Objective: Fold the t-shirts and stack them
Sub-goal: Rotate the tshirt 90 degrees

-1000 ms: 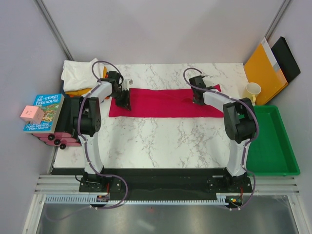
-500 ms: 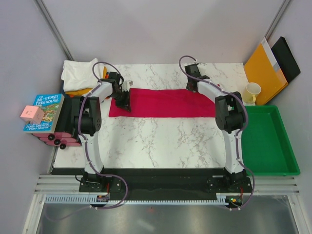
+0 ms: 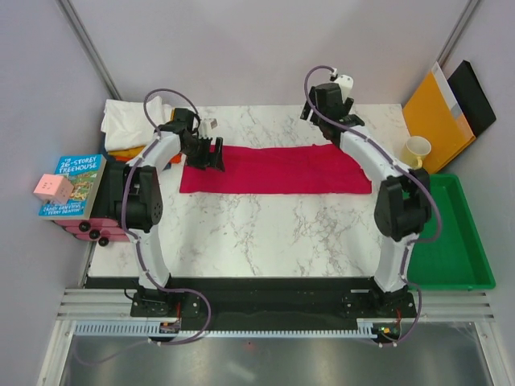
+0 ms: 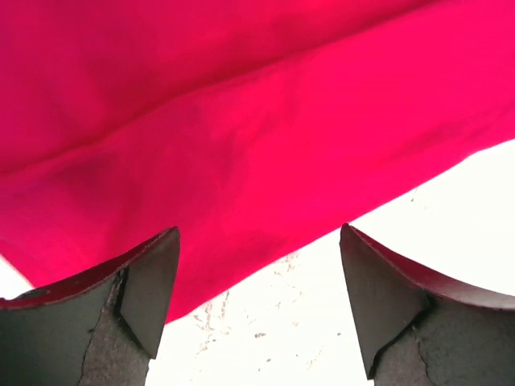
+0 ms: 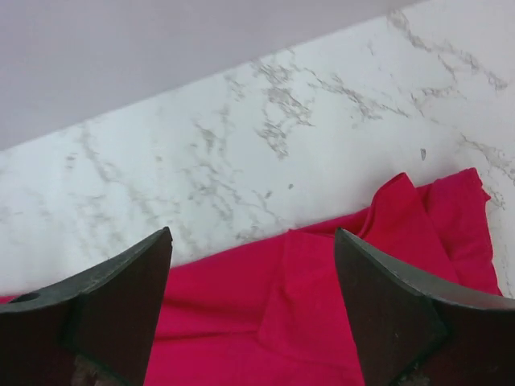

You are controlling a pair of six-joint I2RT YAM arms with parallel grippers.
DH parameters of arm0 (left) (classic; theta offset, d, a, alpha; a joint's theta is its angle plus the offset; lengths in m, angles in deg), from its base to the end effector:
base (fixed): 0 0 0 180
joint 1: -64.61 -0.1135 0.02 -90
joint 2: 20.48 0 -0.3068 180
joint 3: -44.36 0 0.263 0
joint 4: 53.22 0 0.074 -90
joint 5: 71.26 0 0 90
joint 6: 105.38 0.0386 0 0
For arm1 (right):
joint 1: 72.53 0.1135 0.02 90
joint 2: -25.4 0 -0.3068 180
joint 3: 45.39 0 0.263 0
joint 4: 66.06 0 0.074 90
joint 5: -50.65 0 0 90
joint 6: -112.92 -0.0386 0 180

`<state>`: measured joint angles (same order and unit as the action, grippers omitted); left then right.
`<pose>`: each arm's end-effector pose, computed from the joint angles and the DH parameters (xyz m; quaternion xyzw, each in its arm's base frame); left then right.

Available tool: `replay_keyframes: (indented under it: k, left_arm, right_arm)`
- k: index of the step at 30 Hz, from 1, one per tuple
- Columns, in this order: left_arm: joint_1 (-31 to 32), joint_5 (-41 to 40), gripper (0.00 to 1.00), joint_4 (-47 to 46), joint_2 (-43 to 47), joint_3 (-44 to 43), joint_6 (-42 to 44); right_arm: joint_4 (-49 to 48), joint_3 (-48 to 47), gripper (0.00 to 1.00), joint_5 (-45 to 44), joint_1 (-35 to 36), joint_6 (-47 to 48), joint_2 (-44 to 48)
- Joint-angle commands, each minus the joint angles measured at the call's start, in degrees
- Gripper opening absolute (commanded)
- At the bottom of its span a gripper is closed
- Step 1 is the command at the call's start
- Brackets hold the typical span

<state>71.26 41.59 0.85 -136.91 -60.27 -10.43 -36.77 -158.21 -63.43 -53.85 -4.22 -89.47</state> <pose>0.4540 -0.0680 0.2345 0.1381 0.9494 -0.1967 0.2020 0.4836 0.1469 0.3256 0.1648 0.8428 0.0190 0.5121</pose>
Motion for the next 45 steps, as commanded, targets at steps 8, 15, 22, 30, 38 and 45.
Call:
replay_keyframes:
  k: [8,15,22,30,38,45]
  left_arm:
    - [-0.06,-3.86,0.49,1.55,-9.94,-20.14,0.41]
    - [-0.06,-6.41,0.4,4.38,-19.27,-32.39,1.29]
    - [-0.06,-9.75,0.51,7.98,-23.67,-36.71,2.87]
    - [-0.06,-10.2,0.47,19.49,-24.91,-34.95,8.58]
    - [0.46,-9.4,0.24,24.76,-18.94,-22.57,15.17]
    - [3.01,-5.54,0.14,27.05,-10.68,-8.34,20.0]
  right_arm:
    - [1.48,34.32,0.13,-7.12,4.35,-10.02,19.59]
    - [-0.19,38.38,0.0,-6.33,5.23,-14.34,16.7]
    - [0.6,34.25,0.0,-7.3,5.23,-16.8,12.22]
    - [10.62,28.8,0.01,-8.0,2.51,-18.3,7.73]
    - [16.32,18.09,0.05,-8.36,-1.18,-13.65,3.09]
    - [20.99,1.85,0.08,-4.59,-4.79,-9.34,-5.97]
